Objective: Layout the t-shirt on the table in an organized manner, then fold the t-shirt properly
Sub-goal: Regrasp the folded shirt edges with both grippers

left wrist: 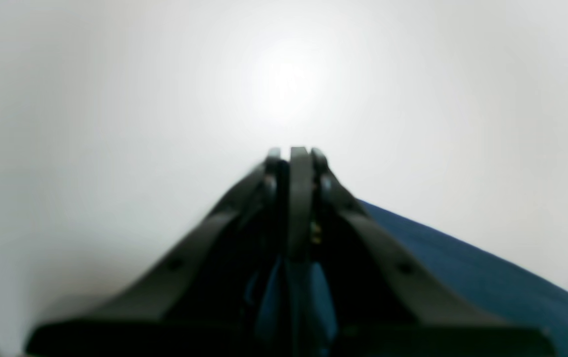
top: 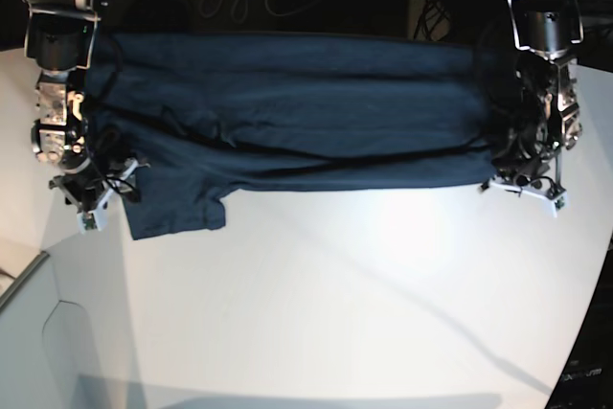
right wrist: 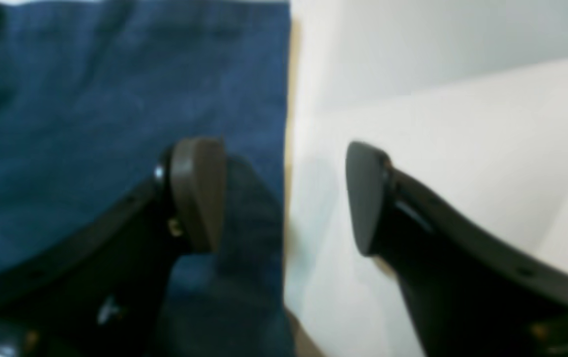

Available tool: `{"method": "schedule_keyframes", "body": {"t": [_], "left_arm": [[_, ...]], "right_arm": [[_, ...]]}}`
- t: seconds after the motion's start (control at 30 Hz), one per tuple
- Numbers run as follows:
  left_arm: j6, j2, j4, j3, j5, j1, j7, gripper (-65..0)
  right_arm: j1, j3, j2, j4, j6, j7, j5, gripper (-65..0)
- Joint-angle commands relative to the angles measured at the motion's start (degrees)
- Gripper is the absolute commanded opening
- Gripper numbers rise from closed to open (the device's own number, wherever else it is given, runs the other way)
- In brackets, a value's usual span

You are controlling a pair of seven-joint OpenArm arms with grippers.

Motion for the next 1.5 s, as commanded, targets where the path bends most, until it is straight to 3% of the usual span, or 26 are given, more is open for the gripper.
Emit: {"method": "schedule_keyframes", "body": {"t": [0.0, 0.17, 0.23, 0.4, 0.57, 0.73, 0.93, 1.17, 1.47], "left_arm": [[-0.12, -0.86, 0.96, -0.24, -0.05, -0.96, -0.93, -65.0], [-0.12, -0.86, 0.96, -0.24, -0.05, -0.96, -0.93, -65.0], [-0.12, -0.86, 0.96, -0.24, -0.05, -0.96, -0.93, -65.0], [-0.12, -0.86, 0.96, -0.33, -0.05, -0.96, -0.93, -65.0], [-0.12, -0.86, 0.96, -0.33, -0.05, -0.96, -0.93, -65.0], [-0.12, -0.95, 1.84, -0.42, -0.58, -0.96, -0.93, -65.0], [-0.12, -0.95, 11.69, -0.42, -0.58, -0.25, -0.41, -65.0], [-0.12, -0.95, 16.61, -0.50, -0.58, 0.01, -0.76, -65.0], [-0.12, -0.78, 17.23, -0.59, -0.58, 0.45, -0.85, -65.0]], "right_arm": [[1.40, 0.19, 0.82, -0.19, 0.21, 0.14, -0.36, -24.6], [0.44, 0.10, -0.06, -0.63, 0.21, 0.05, -0.36, -25.0], [0.00, 0.01, -0.32, -0.45, 0.29, 0.14, -0.36, -28.5], [0.17, 0.01, -1.20, -0.63, 8.56, -0.21, -0.53, -43.5], [0.52, 0.01, -1.20, -0.71, 9.09, -0.21, -0.53, -64.4], [1.76, 0.63, -0.93, 1.31, 9.09, 0.14, -0.36, -65.0], [1.76, 5.20, -1.29, 11.51, 9.44, 0.14, -0.27, -65.0], [1.49, 5.46, -2.43, 21.09, 9.44, -0.21, -0.27, -65.0], [-6.60, 6.96, -5.07, 31.37, 9.53, 0.14, -0.18, -65.0]]}}
